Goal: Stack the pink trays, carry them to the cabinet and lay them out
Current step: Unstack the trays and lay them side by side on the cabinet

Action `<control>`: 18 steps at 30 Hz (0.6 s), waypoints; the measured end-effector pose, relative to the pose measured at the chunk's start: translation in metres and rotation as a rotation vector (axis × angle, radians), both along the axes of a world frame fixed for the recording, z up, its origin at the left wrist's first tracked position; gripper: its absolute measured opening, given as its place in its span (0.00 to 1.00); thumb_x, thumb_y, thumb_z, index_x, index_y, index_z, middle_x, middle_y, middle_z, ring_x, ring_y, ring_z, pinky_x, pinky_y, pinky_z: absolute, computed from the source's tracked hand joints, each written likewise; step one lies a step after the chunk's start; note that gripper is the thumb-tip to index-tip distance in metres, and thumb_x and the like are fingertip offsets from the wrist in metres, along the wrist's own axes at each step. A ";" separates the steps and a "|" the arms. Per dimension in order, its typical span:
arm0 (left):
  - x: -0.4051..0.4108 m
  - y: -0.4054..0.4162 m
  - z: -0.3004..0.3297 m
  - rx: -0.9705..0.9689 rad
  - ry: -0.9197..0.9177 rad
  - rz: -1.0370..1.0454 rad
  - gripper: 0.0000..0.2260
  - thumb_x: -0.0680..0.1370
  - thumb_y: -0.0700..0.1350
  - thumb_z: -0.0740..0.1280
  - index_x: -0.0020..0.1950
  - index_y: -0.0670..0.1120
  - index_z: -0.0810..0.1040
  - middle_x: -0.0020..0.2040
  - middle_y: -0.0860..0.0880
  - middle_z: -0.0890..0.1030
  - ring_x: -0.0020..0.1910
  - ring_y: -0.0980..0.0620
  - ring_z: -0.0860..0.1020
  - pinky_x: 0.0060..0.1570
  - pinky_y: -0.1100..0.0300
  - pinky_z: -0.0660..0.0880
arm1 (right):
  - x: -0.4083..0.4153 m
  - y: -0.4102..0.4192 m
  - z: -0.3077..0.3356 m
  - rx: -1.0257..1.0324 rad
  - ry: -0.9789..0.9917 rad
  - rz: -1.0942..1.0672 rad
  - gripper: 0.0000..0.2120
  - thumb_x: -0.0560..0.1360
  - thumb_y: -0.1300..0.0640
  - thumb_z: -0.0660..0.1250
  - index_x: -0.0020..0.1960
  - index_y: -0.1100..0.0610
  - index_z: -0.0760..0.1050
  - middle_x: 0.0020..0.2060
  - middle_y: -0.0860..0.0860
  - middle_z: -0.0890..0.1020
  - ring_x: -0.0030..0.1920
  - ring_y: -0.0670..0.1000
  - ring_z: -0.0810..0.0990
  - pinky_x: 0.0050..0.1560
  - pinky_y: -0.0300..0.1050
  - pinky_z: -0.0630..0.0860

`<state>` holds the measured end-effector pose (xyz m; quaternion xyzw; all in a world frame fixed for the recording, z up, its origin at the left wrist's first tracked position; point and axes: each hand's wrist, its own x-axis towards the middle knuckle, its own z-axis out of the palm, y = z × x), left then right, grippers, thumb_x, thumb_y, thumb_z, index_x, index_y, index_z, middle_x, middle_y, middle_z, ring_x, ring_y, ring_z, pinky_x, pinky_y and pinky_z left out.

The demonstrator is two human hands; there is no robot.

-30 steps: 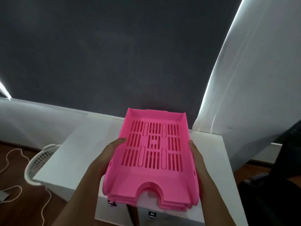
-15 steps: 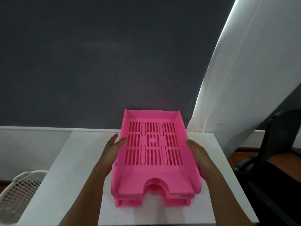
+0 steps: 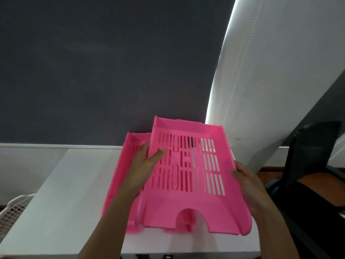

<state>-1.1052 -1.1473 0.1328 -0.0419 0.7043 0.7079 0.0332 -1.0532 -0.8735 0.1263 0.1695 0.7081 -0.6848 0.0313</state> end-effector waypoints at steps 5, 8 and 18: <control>0.000 0.088 -0.011 -0.074 -0.003 -0.061 0.14 0.77 0.47 0.69 0.63 0.52 0.78 0.55 0.54 0.85 0.54 0.53 0.83 0.59 0.50 0.77 | 0.013 0.085 -0.002 0.008 -0.032 -0.028 0.11 0.82 0.56 0.63 0.56 0.49 0.83 0.45 0.54 0.89 0.42 0.55 0.89 0.42 0.51 0.83; 0.001 0.132 -0.023 -0.181 -0.037 -0.093 0.27 0.74 0.55 0.68 0.73 0.53 0.69 0.67 0.57 0.76 0.66 0.52 0.75 0.67 0.47 0.71 | 0.017 0.127 -0.010 0.048 -0.058 -0.035 0.12 0.82 0.57 0.63 0.58 0.48 0.84 0.48 0.54 0.89 0.47 0.56 0.89 0.49 0.58 0.83; 0.010 0.189 -0.078 -0.437 -0.228 -0.026 0.38 0.72 0.55 0.69 0.79 0.51 0.59 0.76 0.46 0.69 0.72 0.45 0.71 0.71 0.49 0.67 | 0.000 0.172 -0.087 0.047 -0.209 -0.056 0.18 0.79 0.70 0.59 0.57 0.55 0.84 0.38 0.51 0.89 0.36 0.52 0.87 0.39 0.47 0.81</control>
